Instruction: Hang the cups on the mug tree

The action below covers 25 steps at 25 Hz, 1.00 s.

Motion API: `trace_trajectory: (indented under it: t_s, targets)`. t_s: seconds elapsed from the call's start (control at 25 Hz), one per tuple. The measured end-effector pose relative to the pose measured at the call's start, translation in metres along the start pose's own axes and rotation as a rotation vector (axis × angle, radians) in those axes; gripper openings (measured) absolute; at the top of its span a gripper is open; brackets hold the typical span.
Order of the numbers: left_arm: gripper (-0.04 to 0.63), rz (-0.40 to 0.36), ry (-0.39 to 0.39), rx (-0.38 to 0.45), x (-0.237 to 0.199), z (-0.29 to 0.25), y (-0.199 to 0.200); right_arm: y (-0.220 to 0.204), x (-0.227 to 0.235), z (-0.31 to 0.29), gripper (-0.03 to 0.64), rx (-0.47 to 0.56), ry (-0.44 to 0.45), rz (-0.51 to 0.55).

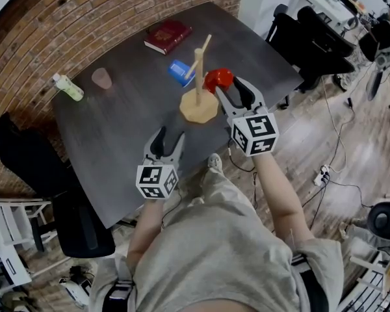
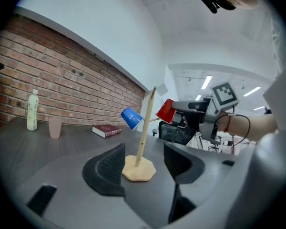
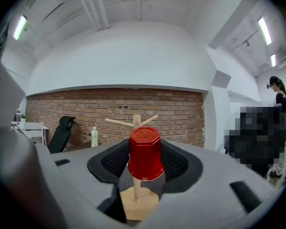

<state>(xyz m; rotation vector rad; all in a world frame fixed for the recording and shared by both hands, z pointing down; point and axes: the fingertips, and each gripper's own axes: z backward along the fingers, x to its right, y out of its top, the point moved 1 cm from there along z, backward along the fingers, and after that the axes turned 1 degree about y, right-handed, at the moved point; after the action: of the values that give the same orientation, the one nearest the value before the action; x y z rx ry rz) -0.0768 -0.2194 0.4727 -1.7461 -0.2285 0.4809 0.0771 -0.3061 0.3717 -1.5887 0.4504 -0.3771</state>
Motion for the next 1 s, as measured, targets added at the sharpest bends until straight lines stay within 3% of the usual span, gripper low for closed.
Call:
trace_trajectory:
  t_s: [0.56, 1.0]
  targets:
    - [0.249, 0.019, 0.023, -0.015, -0.003, -0.005, -0.007, -0.037, 0.016, -0.019, 0.199, -0.052, -0.013, -0.168]
    - [0.249, 0.02, 0.017, -0.015, -0.005, 0.004, -0.006, -0.057, 0.008, -0.012, 0.239, -0.096, -0.024, -0.202]
